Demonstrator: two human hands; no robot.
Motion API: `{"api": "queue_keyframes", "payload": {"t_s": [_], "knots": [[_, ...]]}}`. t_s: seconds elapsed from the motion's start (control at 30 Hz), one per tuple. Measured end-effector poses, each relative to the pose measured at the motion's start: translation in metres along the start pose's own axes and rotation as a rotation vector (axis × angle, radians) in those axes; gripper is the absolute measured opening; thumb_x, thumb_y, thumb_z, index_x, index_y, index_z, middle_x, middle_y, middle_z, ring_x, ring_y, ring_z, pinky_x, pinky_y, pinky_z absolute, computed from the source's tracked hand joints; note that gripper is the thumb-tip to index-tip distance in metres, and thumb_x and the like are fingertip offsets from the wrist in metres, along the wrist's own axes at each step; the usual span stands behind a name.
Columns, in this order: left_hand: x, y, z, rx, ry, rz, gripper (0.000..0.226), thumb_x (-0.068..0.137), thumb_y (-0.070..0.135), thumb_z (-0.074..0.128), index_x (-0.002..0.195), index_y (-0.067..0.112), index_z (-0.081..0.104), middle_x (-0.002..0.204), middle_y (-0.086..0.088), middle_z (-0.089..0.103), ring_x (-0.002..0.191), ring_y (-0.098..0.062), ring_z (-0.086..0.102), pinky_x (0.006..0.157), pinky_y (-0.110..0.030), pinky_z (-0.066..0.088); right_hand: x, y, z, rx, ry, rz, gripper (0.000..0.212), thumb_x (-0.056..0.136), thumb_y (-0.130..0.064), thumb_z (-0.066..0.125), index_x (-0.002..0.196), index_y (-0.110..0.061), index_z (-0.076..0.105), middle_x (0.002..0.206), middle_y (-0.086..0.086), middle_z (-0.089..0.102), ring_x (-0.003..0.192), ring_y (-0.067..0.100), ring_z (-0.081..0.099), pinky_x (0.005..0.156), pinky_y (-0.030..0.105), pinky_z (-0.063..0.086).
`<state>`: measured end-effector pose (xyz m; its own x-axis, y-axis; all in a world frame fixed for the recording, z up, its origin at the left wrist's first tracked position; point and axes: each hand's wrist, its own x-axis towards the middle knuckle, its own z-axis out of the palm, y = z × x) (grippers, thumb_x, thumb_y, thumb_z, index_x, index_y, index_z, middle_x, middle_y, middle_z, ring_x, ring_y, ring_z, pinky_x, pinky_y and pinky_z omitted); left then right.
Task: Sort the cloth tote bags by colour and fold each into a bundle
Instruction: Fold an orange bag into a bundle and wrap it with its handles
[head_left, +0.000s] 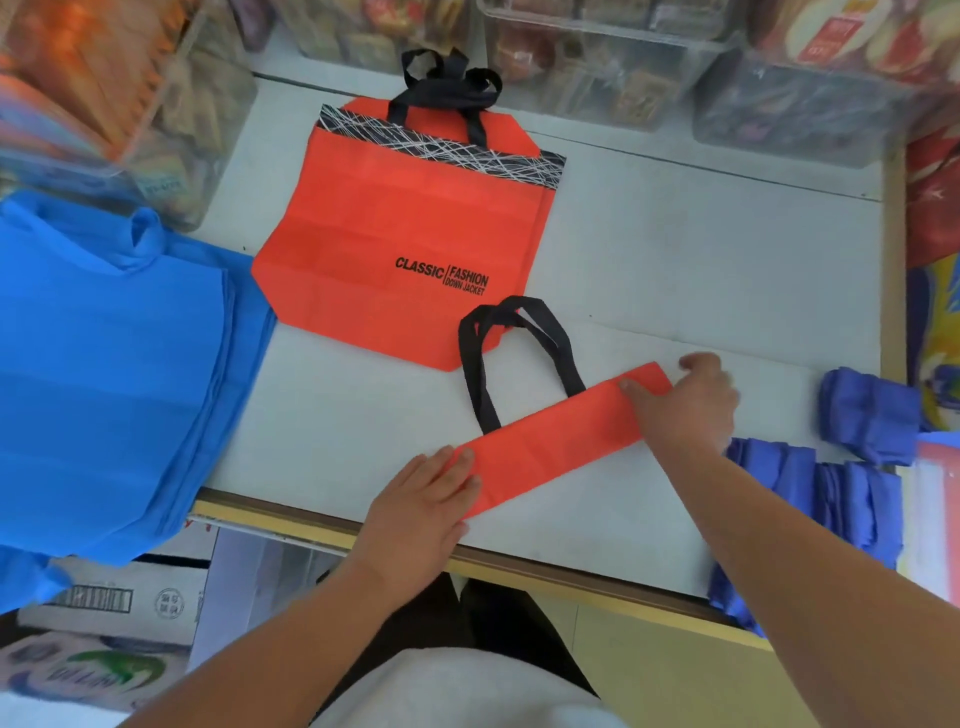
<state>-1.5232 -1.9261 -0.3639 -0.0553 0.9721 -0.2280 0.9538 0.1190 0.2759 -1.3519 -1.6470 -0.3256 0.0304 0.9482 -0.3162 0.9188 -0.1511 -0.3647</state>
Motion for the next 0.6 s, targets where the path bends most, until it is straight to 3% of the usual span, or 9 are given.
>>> {"api": "queue_keyframes", "payload": {"t_s": [0.07,0.2,0.27,0.33,0.4,0.5,0.6], "knots": [[0.005,0.012,-0.002,-0.019,-0.001,-0.048,0.059,0.076,0.039,0.083,0.131,0.021,0.067,0.148,-0.002,0.054,0.134,-0.025,0.053,0.100,-0.044,0.054,-0.002,-0.004,0.000,-0.187,0.184,-0.256,0.071,0.073,-0.034,0.085,0.130,-0.014,0.048,0.131,0.014,0.047,0.119,0.038,0.047,0.096,0.050,0.044],[0.016,0.031,-0.009,-0.049,-0.061,-0.137,0.057,0.084,0.048,0.073,0.135,0.025,0.063,0.152,0.003,0.050,0.133,-0.022,0.050,0.095,-0.037,0.057,-0.042,-0.002,0.008,-0.170,0.290,-0.631,0.039,0.080,-0.023,0.074,0.113,-0.008,0.059,0.117,0.020,0.052,0.103,0.040,0.049,0.090,0.049,0.044],[0.020,0.039,-0.010,-0.104,-0.046,-0.177,0.056,0.085,0.047,0.068,0.137,0.026,0.061,0.154,0.005,0.047,0.133,-0.022,0.046,0.093,-0.036,0.056,-0.076,0.016,0.025,-0.204,0.140,-0.806,0.033,0.086,-0.029,0.067,0.112,-0.010,0.064,0.119,0.017,0.055,0.105,0.040,0.052,0.091,0.049,0.045],[0.023,0.047,-0.011,-0.102,-0.015,-0.185,0.055,0.077,0.041,0.073,0.129,0.024,0.066,0.147,0.002,0.056,0.124,-0.024,0.052,0.083,-0.035,0.059,-0.100,0.039,0.044,-0.177,-0.089,-0.855,0.035,0.091,-0.034,0.059,0.119,-0.015,0.066,0.135,0.013,0.056,0.125,0.039,0.051,0.102,0.049,0.047],[0.028,0.051,-0.012,-0.066,-0.004,-0.172,0.053,0.069,0.034,0.073,0.121,0.020,0.069,0.138,-0.004,0.062,0.114,-0.029,0.056,0.077,-0.037,0.059,-0.107,0.054,0.054,-0.102,-0.213,-0.803,0.040,0.091,-0.028,0.053,0.128,-0.018,0.066,0.151,0.007,0.050,0.143,0.034,0.042,0.112,0.045,0.043],[0.028,0.050,-0.015,-0.093,0.048,-0.099,0.046,0.073,0.024,0.065,0.118,0.014,0.067,0.127,-0.008,0.067,0.103,-0.032,0.057,0.075,-0.041,0.057,-0.096,0.058,0.046,0.024,-0.358,-0.701,0.065,0.075,-0.015,0.048,0.139,-0.014,0.060,0.155,0.002,0.046,0.149,0.027,0.033,0.119,0.043,0.035],[0.024,0.045,-0.030,-0.268,0.032,-0.051,0.030,0.084,0.012,0.058,0.112,0.017,0.065,0.102,0.002,0.069,0.094,-0.022,0.052,0.070,-0.040,0.052,-0.082,0.054,0.028,0.013,-0.552,-0.667,0.071,0.082,-0.025,0.068,0.149,-0.015,0.047,0.156,-0.004,0.042,0.152,0.019,0.027,0.123,0.042,0.026]]}}
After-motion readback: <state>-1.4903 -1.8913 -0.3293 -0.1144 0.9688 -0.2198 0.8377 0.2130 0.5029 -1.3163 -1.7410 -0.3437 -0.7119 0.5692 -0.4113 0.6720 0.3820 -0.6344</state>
